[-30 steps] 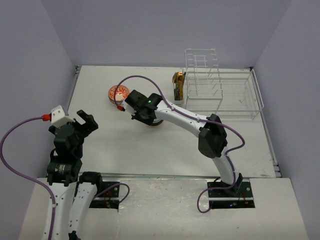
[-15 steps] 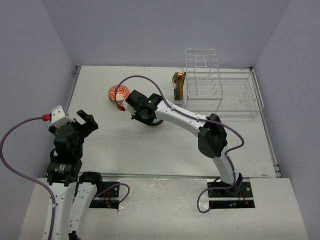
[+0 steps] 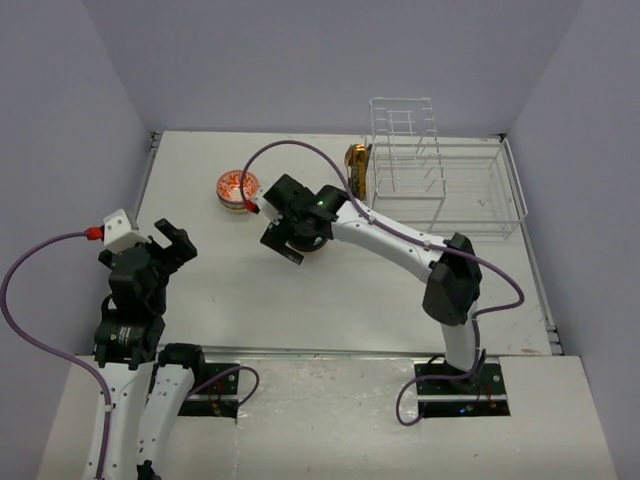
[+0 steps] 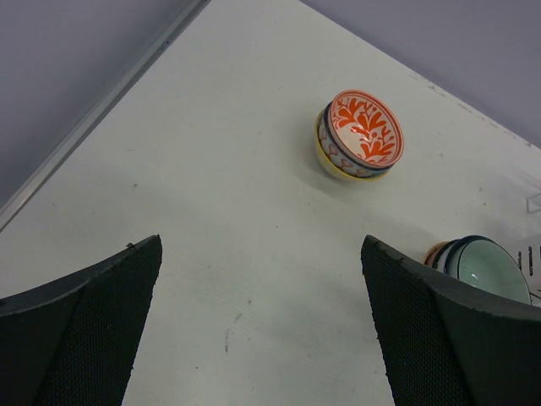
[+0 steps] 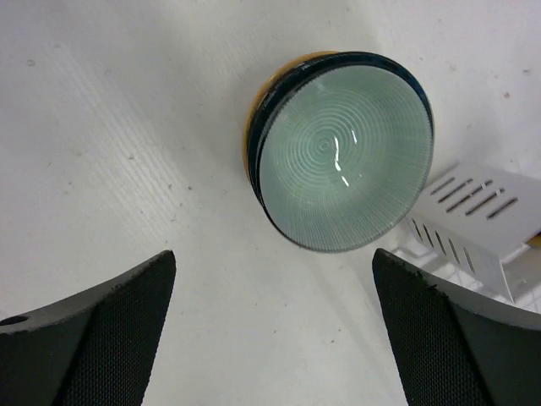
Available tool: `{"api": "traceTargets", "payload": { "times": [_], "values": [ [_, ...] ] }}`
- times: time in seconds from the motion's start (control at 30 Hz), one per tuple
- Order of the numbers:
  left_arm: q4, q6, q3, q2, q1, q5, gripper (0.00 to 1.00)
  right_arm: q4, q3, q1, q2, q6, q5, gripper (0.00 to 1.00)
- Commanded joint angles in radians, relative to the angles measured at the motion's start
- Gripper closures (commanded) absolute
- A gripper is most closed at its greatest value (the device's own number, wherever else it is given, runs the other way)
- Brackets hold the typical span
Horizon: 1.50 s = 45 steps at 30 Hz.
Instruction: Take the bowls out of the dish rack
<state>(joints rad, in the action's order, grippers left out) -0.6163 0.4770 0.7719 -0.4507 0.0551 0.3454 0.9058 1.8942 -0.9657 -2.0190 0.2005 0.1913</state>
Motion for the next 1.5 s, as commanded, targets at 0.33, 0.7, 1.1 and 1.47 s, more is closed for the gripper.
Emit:
{"api": "traceTargets", "payload": {
  "times": [0.33, 0.7, 1.1, 1.47],
  "values": [
    [0.000, -0.037, 0.036, -0.071, 0.006, 0.086, 0.00, -0.176, -0.355, 0.004, 0.609, -0.255, 0.196, 0.01],
    [-0.003, -0.081, 0.069, -0.155, 0.049, 0.084, 0.00, -0.223, -0.699, 0.172, 1.078, -0.524, 0.362, 0.01],
    [-0.016, -0.147, 0.059, -0.040, 0.222, 0.291, 0.00, -0.137, -0.862, 0.344, 1.408, -0.581, 0.520, 0.01],
    [-0.097, -0.247, 0.173, 0.081, 0.244, 0.248, 0.00, -0.071, -0.914, 0.344, 1.588, -0.656, 0.517, 0.01]
  ]
}}
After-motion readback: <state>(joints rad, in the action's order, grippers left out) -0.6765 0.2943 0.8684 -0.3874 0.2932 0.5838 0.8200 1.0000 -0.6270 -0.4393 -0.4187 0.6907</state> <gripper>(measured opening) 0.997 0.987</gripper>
